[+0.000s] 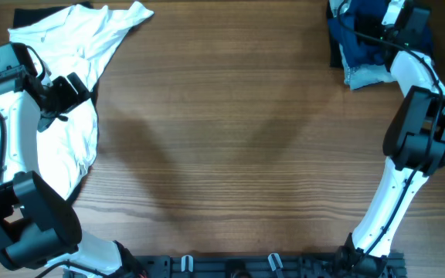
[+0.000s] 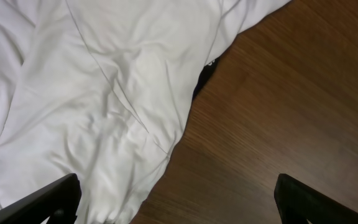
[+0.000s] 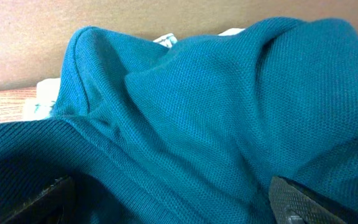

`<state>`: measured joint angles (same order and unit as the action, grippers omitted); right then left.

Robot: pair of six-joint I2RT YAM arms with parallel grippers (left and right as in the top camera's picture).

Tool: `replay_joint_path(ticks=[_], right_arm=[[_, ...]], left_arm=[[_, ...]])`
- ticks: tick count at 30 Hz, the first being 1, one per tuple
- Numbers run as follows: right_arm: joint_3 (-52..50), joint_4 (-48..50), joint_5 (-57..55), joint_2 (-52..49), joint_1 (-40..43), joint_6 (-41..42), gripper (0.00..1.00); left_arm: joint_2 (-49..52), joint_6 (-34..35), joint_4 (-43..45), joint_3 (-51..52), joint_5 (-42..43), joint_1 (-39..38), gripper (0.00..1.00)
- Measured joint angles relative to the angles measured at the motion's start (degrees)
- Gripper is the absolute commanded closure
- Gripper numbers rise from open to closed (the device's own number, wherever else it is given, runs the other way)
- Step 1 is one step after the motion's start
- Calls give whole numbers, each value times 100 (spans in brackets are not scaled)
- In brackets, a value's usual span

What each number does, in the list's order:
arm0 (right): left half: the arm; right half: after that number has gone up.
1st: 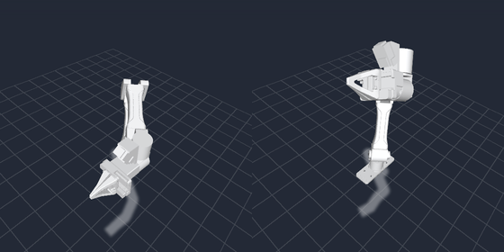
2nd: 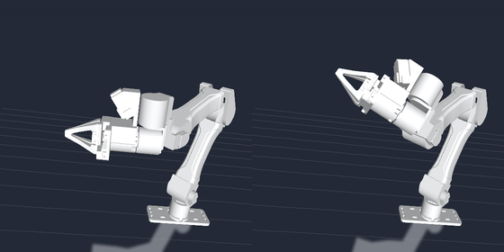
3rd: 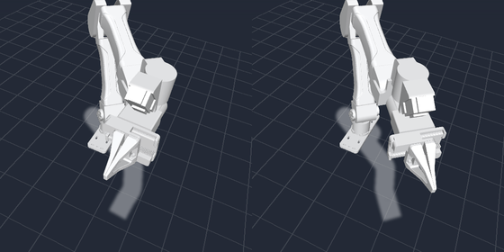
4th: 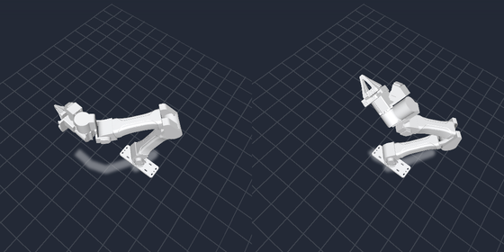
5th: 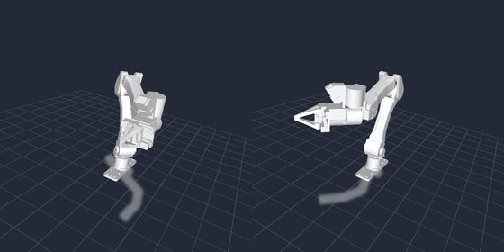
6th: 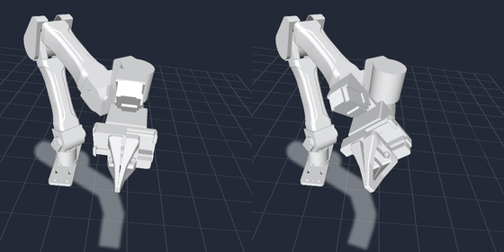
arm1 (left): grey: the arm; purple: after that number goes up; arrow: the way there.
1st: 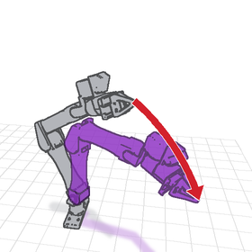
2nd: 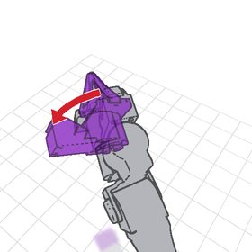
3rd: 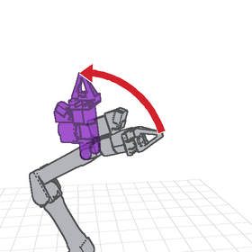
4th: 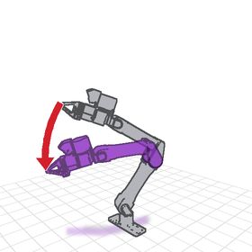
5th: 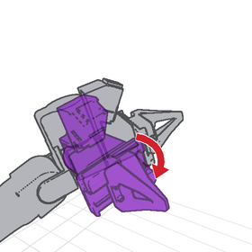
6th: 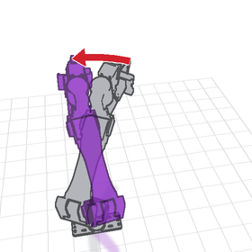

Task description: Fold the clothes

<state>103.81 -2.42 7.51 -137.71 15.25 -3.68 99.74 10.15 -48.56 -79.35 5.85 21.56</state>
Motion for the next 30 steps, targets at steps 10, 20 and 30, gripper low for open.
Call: replay_joint_path(ticks=[10,20,30], right_arm=[[-221,-887,131,846,22,68,0],[-190,-2986,472,5084,-205,409,0],[-195,-5077,664,6207,-273,3797,0]], left_arm=[[0,0,-48,0,0,0,0],[0,0,-57,0,0,0,0],[0,0,-59,0,0,0,0]])
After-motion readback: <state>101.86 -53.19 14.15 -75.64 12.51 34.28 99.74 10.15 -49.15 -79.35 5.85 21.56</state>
